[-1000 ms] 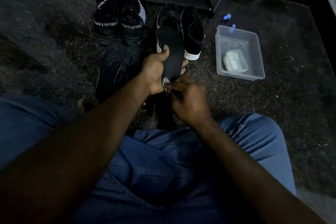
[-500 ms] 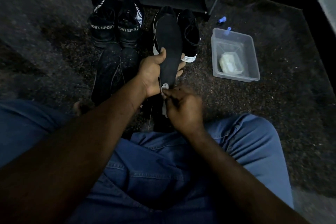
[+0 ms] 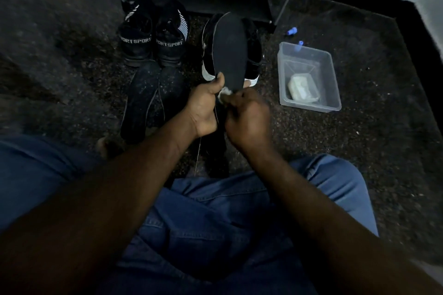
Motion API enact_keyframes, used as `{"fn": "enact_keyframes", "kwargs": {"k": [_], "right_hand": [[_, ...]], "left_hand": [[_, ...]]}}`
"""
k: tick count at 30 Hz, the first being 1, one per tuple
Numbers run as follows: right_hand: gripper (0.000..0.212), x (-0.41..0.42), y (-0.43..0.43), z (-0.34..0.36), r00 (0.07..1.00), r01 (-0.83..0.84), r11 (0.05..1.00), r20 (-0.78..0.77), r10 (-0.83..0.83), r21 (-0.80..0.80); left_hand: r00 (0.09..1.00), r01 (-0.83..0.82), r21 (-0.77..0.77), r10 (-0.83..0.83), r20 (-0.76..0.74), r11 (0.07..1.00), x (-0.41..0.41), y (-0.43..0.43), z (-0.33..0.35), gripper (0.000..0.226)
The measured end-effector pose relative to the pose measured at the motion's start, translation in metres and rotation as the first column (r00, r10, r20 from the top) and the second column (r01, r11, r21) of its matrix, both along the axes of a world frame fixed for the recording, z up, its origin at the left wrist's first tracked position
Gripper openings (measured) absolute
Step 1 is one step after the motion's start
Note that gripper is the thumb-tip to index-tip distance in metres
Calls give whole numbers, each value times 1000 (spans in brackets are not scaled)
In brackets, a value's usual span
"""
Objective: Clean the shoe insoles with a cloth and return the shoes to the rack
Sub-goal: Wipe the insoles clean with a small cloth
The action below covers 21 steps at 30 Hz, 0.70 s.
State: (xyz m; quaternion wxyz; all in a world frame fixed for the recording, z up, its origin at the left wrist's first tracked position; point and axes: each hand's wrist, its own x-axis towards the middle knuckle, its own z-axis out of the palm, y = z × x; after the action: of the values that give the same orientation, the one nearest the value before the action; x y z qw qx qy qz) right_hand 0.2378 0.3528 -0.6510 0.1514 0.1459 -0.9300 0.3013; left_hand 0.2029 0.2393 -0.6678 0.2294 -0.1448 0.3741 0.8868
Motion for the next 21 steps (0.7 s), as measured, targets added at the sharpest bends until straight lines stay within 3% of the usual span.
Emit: {"fn": "enact_keyframes", "kwargs": {"k": [4, 9, 11, 16, 18, 21], "right_hand": [[37, 31, -7, -2, 997, -75, 997, 23, 76, -33], [21, 17, 26, 2, 957, -266, 961, 146, 252, 80], [20, 4, 35, 10, 969, -212, 976, 137, 204, 49], [17, -29, 33, 22, 991, 113, 994, -66, -113, -7], [19, -32, 24, 17, 989, 135, 990, -67, -133, 37], [23, -13, 6, 4, 997, 33, 999, -66, -31, 36]], "left_hand": [[998, -55, 62, 56, -7, 997, -3, 0, -8, 57], [996, -86, 93, 87, -2, 992, -2, 3, -4, 48], [995, -99, 101, 101, -22, 990, -3, -1, -2, 44], [997, -56, 36, 58, -42, 998, 3, 3, 1, 34], [998, -41, 48, 44, -50, 998, 4, 5, 2, 30], [997, -68, 40, 70, -44, 997, 1, 0, 5, 32]]}}
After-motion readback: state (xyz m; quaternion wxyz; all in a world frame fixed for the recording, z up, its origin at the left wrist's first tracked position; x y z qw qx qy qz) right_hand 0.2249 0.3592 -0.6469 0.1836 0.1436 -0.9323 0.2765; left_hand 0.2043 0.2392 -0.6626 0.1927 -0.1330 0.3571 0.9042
